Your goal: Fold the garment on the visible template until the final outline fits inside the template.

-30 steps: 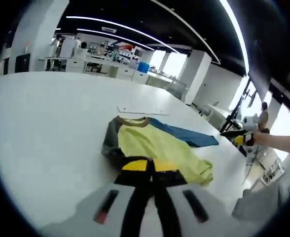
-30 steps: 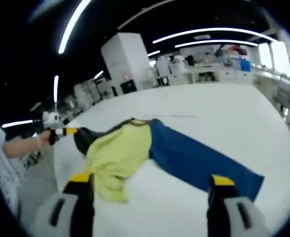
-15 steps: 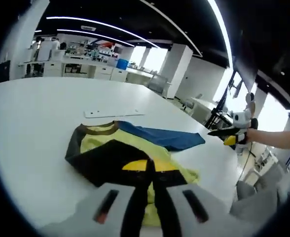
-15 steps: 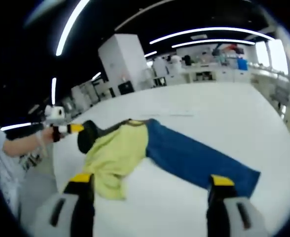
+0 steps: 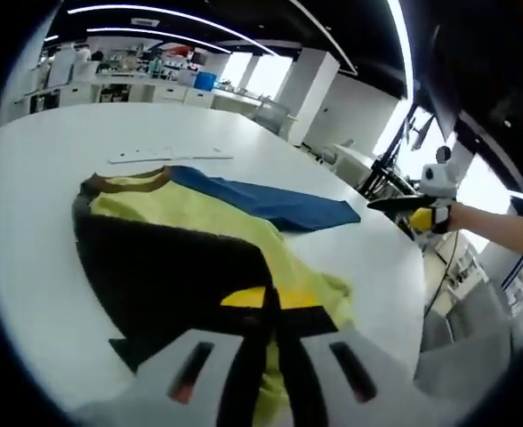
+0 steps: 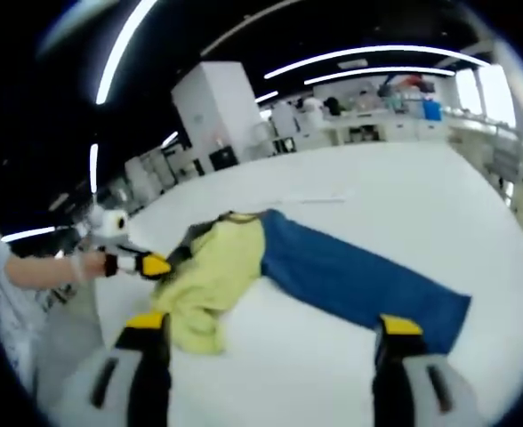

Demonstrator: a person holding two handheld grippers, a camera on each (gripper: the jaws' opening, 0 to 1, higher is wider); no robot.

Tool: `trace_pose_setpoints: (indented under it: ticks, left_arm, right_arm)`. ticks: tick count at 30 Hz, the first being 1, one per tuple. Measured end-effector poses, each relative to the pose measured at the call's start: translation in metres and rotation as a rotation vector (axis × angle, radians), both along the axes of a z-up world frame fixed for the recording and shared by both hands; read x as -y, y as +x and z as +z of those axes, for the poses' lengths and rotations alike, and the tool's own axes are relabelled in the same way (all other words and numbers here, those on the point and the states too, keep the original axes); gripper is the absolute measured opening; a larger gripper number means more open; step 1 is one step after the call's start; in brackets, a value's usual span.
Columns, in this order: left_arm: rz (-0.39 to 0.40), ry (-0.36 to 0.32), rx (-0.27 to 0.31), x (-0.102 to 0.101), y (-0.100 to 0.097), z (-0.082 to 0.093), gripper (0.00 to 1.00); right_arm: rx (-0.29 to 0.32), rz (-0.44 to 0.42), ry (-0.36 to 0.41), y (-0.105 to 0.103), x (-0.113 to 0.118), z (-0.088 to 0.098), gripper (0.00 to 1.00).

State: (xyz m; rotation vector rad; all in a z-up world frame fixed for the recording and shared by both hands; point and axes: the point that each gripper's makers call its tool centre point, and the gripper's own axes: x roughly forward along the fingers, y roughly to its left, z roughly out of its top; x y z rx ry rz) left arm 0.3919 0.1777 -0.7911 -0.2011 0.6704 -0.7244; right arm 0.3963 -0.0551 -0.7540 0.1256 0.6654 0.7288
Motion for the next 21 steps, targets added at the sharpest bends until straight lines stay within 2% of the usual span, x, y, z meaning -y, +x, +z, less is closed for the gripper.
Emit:
trace_pose_setpoints:
  ticks: [5,13,16,19,21]
  left_arm:
    - [0.003,0.015,-0.03,0.001,-0.003,-0.016,0.0]
    - [-0.003,0.017,-0.033,0.001,-0.004,-0.016,0.01]
    - [-0.029,0.01,-0.027,0.005,-0.007,-0.013,0.08]
    - [-0.07,0.016,-0.007,0.011,-0.014,-0.007,0.2]
    - [-0.071,0.013,0.006,0.009,-0.015,-0.003,0.29]
  right_arm:
    - [-0.004,-0.002,-0.001,-0.001,0.001,-0.001,0.95]
    - [-0.004,-0.001,-0.001,-0.002,-0.001,-0.002,0.95]
    - [-0.004,-0.001,0.001,-0.002,-0.001,-0.002,0.95]
    - [-0.007,0.003,-0.002,-0.001,0.0,-0.004,0.95]
    - [-0.01,0.001,0.0,0.0,0.001,-0.005,0.95]
